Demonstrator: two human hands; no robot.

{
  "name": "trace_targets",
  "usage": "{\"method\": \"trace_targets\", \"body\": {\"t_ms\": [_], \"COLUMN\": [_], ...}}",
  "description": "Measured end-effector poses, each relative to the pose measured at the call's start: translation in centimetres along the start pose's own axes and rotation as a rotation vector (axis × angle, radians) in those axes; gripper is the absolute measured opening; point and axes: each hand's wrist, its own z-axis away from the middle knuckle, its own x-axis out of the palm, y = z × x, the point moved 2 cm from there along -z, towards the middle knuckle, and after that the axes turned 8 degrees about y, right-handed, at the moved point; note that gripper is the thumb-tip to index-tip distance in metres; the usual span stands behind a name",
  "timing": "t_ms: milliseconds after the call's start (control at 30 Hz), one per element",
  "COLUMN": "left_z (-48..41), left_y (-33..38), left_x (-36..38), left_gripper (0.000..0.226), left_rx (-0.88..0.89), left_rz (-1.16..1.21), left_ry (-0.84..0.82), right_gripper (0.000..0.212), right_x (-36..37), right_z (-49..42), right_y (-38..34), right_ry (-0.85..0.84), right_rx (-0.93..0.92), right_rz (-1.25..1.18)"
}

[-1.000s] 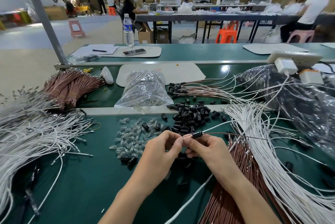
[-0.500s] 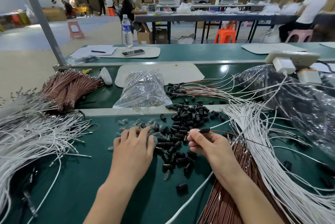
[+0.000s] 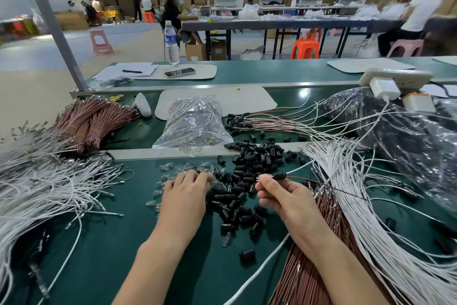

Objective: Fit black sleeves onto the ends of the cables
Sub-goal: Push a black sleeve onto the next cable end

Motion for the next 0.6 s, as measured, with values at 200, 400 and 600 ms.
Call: {"method": "trace_targets", "body": {"t_ms": [200, 400, 600], "left_z": [0.5, 1.3, 2.3], "left_y": [0.7, 4.4, 5.8], "left_x": [-0.7, -1.9, -1.3], "left_gripper": [0.015, 0.016, 0.022], "left_rx": [0.076, -0.221, -0.353], "left_rz": [0.155, 1.13, 1.36], "left_ry": [0.159, 0.129, 0.079], "right_gripper": [0.018, 0.017, 0.02], "right_x": [0.1, 0.6, 0.6], "right_z": [0.3, 0.3, 0.2], "right_y": [-0.3, -0.1, 0.0], "right_ry": [-0.041, -0.046, -0.057], "right_rx": [0.028, 0.031, 0.007], "right_rz": [-0.055, -0.064, -0.023]}}
